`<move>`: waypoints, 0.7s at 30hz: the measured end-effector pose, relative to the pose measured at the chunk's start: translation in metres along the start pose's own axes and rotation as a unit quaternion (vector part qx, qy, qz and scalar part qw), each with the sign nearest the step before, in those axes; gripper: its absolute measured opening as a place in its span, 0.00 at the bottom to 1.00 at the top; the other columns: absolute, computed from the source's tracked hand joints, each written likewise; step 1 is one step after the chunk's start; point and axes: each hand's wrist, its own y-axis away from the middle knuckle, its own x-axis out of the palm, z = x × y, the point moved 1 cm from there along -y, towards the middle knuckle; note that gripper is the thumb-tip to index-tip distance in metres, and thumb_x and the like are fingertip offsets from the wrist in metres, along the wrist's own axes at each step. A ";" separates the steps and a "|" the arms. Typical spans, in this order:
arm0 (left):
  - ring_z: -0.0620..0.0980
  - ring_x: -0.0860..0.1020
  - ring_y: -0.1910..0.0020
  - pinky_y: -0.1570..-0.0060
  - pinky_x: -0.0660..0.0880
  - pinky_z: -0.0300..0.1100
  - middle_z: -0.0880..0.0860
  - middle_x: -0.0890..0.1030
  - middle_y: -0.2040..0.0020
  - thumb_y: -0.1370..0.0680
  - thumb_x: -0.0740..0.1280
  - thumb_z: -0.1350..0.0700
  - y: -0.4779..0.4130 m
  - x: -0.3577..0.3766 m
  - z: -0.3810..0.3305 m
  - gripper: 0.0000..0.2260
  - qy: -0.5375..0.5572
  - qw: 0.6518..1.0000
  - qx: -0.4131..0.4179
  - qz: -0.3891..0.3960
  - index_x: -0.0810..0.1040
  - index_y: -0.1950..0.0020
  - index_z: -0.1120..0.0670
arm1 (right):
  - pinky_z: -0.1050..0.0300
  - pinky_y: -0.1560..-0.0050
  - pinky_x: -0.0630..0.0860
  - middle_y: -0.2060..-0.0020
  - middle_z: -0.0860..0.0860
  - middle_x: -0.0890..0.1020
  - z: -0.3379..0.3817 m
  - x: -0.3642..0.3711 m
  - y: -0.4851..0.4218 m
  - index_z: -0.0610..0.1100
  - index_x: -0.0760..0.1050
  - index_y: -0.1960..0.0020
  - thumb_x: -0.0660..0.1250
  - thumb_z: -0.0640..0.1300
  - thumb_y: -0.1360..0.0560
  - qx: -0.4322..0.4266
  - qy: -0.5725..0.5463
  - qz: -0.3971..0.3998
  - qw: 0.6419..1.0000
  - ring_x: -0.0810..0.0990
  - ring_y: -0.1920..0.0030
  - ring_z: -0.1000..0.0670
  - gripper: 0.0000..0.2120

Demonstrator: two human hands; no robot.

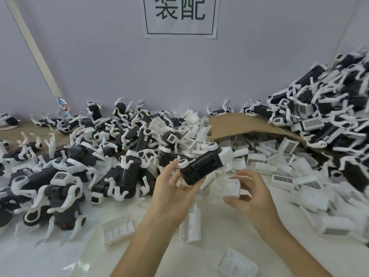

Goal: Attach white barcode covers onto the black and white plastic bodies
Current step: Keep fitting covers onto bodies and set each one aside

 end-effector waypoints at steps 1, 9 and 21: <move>0.63 0.81 0.41 0.50 0.83 0.54 0.64 0.81 0.37 0.24 0.71 0.55 0.000 -0.001 0.003 0.18 -0.012 1.000 0.016 0.003 0.79 0.39 0.65 | 0.56 0.51 0.79 0.50 0.52 0.85 0.000 -0.001 -0.001 0.48 0.76 0.43 0.78 0.28 0.36 0.017 -0.036 0.011 0.999 0.82 0.47 0.52 0.27; 0.53 0.83 0.50 0.50 0.82 0.50 0.63 0.81 0.44 0.23 0.69 0.68 -0.009 -0.015 0.025 0.06 -0.252 0.953 0.168 0.031 0.80 0.48 0.59 | 0.56 0.55 0.78 0.57 0.48 0.81 0.004 -0.002 -0.003 0.47 0.83 0.44 0.73 0.46 0.34 0.116 -0.265 0.104 0.951 0.81 0.56 0.50 0.18; 0.51 0.82 0.43 0.44 0.80 0.46 0.52 0.82 0.39 0.32 0.69 0.56 -0.011 -0.016 0.042 0.21 -0.437 0.882 0.121 0.129 0.83 0.40 0.44 | 0.55 0.56 0.76 0.53 0.42 0.84 0.006 -0.004 -0.004 0.41 0.76 0.36 0.75 0.43 0.36 0.123 -0.297 0.028 0.946 0.81 0.55 0.47 0.29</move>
